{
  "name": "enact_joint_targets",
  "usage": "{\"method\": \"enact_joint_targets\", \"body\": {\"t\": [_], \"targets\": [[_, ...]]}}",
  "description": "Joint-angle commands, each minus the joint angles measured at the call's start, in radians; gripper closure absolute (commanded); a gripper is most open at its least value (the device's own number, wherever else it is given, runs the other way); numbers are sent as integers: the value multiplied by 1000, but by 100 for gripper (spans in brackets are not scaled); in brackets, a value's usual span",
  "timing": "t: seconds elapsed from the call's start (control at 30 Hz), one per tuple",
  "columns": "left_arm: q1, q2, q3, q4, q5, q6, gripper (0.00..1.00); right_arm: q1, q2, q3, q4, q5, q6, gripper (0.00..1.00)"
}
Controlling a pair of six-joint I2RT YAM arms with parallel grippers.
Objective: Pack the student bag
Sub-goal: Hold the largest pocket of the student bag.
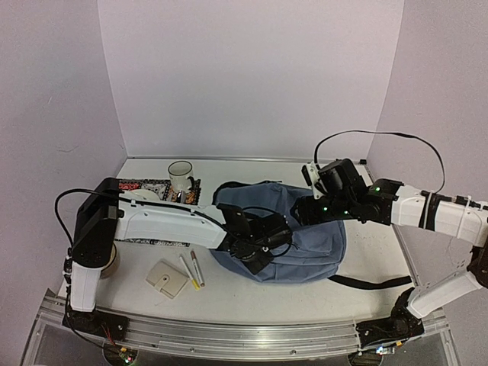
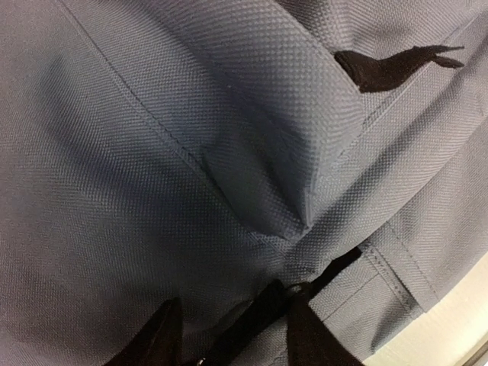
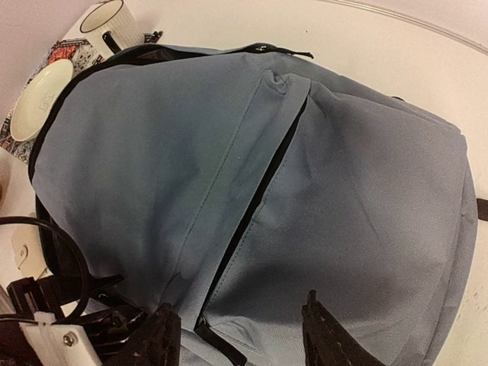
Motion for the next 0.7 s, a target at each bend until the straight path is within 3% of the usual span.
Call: {"method": "enact_joint_targets", "body": {"t": [0.0, 0.2, 0.4, 0.67], "targets": [[11, 18, 60, -30, -32, -6, 66, -1, -29, -6, -13, -22, 7, 46], [11, -7, 65, -27, -35, -39, 100, 1, -11, -12, -1, -95, 8, 45], [11, -94, 7, -9, -50, -118, 100, 17, 45, -17, 52, -175, 51, 38], [11, -189, -102, 55, -56, -208, 100, 41, 168, 12, 58, -178, 96, 38]]}}
